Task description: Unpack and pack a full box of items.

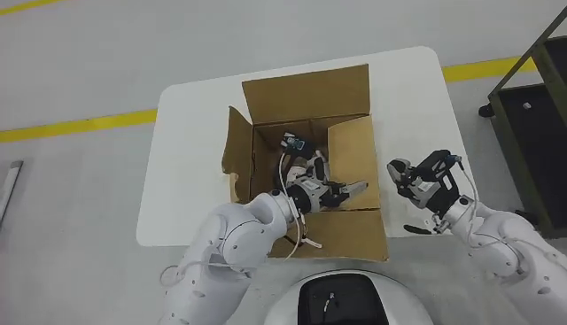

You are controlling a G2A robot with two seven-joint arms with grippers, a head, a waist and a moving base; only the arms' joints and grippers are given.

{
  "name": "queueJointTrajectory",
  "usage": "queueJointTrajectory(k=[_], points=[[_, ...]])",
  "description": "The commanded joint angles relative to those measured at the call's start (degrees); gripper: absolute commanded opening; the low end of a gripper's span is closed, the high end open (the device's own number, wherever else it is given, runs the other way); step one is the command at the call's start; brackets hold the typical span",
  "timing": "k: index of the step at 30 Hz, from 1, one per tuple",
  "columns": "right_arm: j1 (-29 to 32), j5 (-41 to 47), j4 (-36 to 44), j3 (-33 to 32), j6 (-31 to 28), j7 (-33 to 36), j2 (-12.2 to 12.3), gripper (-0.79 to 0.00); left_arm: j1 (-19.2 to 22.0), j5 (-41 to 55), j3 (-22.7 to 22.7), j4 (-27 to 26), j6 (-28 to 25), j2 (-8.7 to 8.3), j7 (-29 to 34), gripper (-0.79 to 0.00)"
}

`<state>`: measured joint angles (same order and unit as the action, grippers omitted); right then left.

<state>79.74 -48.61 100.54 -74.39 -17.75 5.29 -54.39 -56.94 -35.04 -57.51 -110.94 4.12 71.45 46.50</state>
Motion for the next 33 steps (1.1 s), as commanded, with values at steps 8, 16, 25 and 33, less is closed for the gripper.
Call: queueJointTrajectory(k=[8,16,25,33], points=[[-0.02,0.04,-1.22,0.33,0.69,-1.00,-0.51,-0.785,0.52,1.07,0.42,0.93,0.34,0.23,-0.92,0.000],[0.22,-0.34,-0.89,0.41,0.82,-1.04,-0.59,-0.785,0.52,1.07,0.42,0.93,0.34,0.23,-0.92,0.000],[0.12,-3.23,-0.48,2.00,1.75,-1.67,-1.31,-0.785,-0.21,6.80,2.03,7.61,0.52,1.22,-6.97,0.000],[0.02,-4.33,-0.90,3.04,2.08,-2.22,-1.94,-0.785,1.27,7.95,2.71,13.11,2.90,1.96,-9.03,0.000]])
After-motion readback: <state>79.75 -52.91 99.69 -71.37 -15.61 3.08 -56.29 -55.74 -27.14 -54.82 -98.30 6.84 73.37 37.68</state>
